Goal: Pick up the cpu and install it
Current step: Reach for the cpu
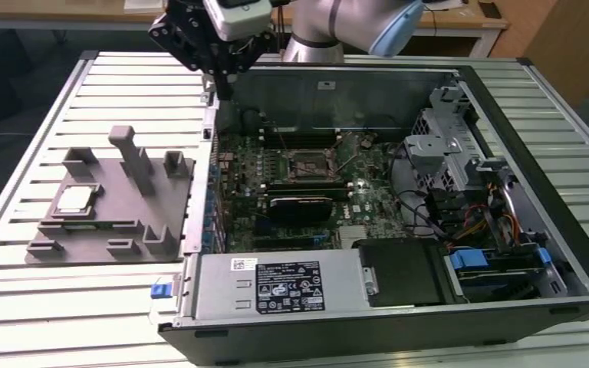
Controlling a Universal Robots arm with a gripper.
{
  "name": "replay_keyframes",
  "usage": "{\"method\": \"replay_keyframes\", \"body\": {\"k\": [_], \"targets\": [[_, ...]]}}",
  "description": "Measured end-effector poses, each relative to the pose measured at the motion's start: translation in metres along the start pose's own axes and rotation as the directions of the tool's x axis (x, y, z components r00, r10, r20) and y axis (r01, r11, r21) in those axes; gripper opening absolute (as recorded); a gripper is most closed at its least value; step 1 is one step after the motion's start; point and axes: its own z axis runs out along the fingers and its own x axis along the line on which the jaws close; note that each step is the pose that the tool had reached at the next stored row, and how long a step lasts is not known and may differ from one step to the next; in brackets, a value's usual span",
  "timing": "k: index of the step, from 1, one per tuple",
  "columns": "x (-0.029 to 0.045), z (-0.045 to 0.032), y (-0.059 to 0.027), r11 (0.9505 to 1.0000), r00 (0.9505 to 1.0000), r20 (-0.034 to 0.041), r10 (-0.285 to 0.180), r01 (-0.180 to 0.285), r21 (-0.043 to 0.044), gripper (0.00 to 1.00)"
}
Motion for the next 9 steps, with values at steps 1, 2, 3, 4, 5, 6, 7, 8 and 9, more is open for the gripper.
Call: {"method": "replay_keyframes", "body": {"k": [1, 2, 3, 4, 5, 6, 7, 8, 9], "targets": [[0.003, -0.0001, -0.0002, 1.0, 1.0, -0.0001, 0.0, 0.0, 0.0, 0.11], [0.006, -0.0002, -0.0005, 1.0, 1.0, 0.0, 0.0, 0.0, 0.0001, 0.11], [0.0091, -0.0002, -0.0007, 1.0, 1.0, 0.0, 0.001, -0.001, 0.0, 0.11], [0.0123, -0.0003, -0.0009, 1.0, 1.0, 0.0001, 0.001, -0.001, 0.0, 0.11], [0.0156, -0.0003, -0.0012, 1.0, 1.0, 0.0001, 0.001, -0.001, 0.0, 0.11], [0.0191, -0.0004, -0.0015, 1.0, 1.0, 0.0001, 0.001, -0.001, 0.0, 0.11], [0.0225, -0.0005, -0.0018, 1.0, 1.0, 0.0001, 0.002, -0.002, 0.0, 0.11], [0.0259, -0.0006, -0.002, 1.0, 1.0, 0.0002, 0.002, -0.002, 0.0, 0.11], [0.0291, -0.0008, -0.0023, 1.0, 1.0, 0.0, 0.002, -0.002, 0.0001, 0.11]]}}
